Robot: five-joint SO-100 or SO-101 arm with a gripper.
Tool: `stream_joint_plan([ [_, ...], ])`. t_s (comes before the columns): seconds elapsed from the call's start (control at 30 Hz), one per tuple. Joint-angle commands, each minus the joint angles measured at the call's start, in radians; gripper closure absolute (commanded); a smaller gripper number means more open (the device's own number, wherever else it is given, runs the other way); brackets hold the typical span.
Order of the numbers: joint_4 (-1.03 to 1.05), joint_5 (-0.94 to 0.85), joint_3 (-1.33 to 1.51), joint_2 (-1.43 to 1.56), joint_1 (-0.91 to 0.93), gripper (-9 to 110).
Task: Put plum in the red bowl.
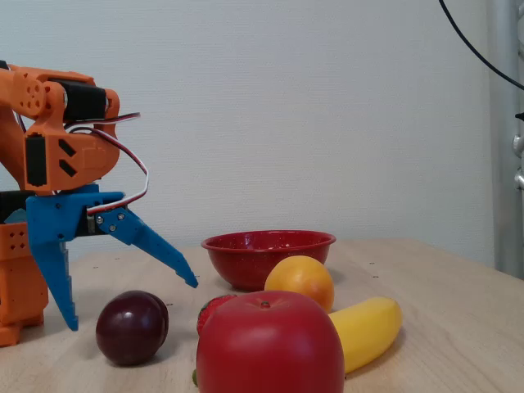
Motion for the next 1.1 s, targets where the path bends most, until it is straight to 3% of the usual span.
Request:
stream_joint_plan([
  [0.0,-0.017,0.023,-0.031,0.003,-0.02,50],
  [1.07,-0.13,-0.028,-0.011,-0.095,0.067,51],
])
